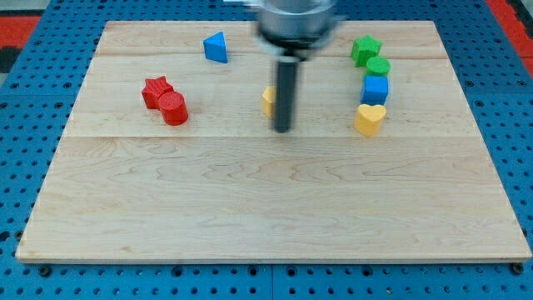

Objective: Push the hexagon slightly down

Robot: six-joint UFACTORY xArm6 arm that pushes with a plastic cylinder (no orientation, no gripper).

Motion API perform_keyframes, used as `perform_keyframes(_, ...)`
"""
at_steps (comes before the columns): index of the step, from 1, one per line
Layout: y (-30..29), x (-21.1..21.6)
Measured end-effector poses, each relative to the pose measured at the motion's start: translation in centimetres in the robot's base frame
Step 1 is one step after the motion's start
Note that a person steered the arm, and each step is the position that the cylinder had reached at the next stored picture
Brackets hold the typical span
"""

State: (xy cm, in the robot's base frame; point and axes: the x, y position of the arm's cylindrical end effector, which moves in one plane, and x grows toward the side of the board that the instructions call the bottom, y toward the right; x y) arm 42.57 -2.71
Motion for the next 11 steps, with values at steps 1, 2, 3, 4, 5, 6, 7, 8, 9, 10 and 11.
perform_keyframes(1,-5.4,-2.1)
perform_keyframes(2,-3.9,-5.7)
perform_keyframes(3,0.0,-6.1)
perform_keyframes(4,2.6,-6.2)
perform_keyframes(5,5.3,-6.2)
perform_keyframes(6,7.6,-8.1)
perform_keyframes(7,9.0,-5.4)
perform_keyframes(8,7.8,0.2)
perform_keyframes(9,6.4,0.2)
perform_keyframes(10,-2.4,-0.6)
perform_keyframes(11,-1.0,3.9)
